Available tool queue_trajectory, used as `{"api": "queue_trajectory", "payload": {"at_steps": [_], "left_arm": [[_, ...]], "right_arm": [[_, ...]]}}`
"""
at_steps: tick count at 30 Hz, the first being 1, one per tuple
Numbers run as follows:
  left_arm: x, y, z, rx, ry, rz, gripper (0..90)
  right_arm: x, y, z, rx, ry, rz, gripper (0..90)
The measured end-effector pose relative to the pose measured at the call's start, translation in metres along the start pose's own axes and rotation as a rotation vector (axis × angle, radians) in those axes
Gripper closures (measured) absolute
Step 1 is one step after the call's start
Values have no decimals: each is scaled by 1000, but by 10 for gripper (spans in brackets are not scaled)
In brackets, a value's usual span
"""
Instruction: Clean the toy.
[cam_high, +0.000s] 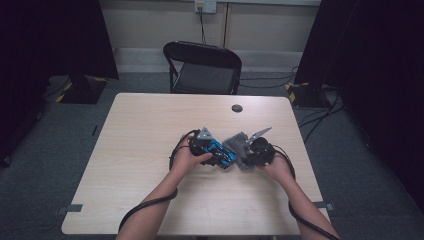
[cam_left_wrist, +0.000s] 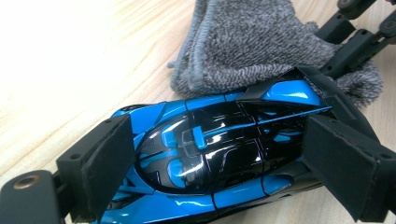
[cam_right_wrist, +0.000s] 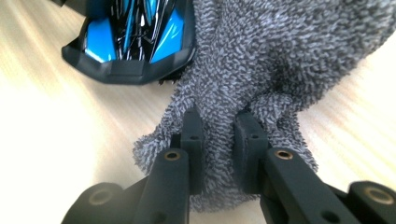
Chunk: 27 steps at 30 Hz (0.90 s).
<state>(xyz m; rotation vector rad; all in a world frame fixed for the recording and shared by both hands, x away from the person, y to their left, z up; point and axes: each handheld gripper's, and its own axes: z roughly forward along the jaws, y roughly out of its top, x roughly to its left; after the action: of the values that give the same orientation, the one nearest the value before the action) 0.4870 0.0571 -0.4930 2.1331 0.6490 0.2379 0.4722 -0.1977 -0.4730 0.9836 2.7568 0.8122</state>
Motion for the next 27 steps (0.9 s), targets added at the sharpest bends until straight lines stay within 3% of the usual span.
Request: {"api": "queue_trajectory", "payload": {"at_steps": [27], "left_arm": [[1,0,0,3,-4,3,94]], "right_arm": [[16,-24,-13,-1,18,-10,766]]}}
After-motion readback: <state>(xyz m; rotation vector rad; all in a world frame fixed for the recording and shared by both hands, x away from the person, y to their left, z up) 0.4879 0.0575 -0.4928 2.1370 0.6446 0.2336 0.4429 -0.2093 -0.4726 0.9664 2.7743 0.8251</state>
